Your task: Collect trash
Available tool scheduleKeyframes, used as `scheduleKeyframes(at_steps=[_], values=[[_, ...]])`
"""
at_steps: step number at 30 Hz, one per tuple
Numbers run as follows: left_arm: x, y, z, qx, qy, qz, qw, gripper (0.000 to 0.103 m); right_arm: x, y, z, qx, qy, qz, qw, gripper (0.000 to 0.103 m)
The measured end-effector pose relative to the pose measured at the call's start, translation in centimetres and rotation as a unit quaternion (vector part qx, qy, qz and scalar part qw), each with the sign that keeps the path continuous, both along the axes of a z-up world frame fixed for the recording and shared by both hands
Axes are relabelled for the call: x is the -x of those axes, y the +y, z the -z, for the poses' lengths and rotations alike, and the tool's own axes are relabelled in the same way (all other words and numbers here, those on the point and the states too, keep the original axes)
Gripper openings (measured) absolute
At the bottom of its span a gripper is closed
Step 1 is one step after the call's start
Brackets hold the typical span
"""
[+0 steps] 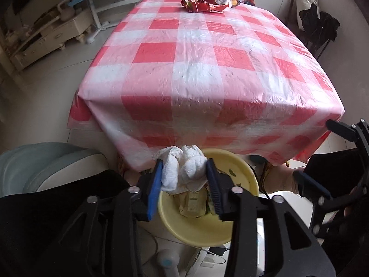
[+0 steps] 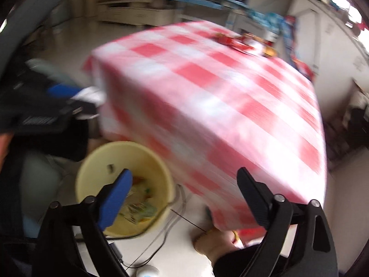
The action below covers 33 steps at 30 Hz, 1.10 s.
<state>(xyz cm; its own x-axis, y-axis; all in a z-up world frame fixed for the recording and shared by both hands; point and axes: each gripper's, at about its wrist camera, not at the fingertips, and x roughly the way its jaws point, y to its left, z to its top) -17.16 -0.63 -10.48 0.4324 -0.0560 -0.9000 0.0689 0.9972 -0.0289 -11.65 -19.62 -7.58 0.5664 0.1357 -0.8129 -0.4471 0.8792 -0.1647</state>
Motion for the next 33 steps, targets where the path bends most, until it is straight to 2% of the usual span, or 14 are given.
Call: scheduleKeyframes(at_steps=[2, 8, 10, 16, 25, 33], values=[[0.2, 0.6, -0.7, 0.004, -0.020, -0.016, 0.9997, 0.056, 0.2, -0.5, 0.0, 0.005, -0.006, 0.021, 1.000, 0.093], [0.2, 1.8, -2.7, 0.005, -0.074, -0.055, 0.9957, 0.077, 0.2, -0.4, 0.0, 0.008, -0.034, 0.050, 0.998, 0.094], [0.2, 2.4, -3.4, 0.010, -0.091, -0.071, 0.9933, 0.081, 0.1, -0.1, -0.3, 0.004, -0.045, 0.052, 0.998, 0.094], [-0.3, 3.8, -3.9, 0.036, -0.098, -0.099, 0.9896, 0.082, 0.1, 1.4, 0.4, 0.018, -0.043, 0.032, 0.998, 0.095], [-0.3, 3.0, -4.2, 0.022, -0.115, -0.095, 0.9885, 0.085, 1.9, 4.2, 1.7, 0.076, -0.059, -0.036, 0.995, 0.095], [-0.2, 2.5, -4.1, 0.016, -0.114, -0.091, 0.9891, 0.086, 2.2, 4.8, 1.8, 0.083, -0.061, -0.052, 0.993, 0.095]])
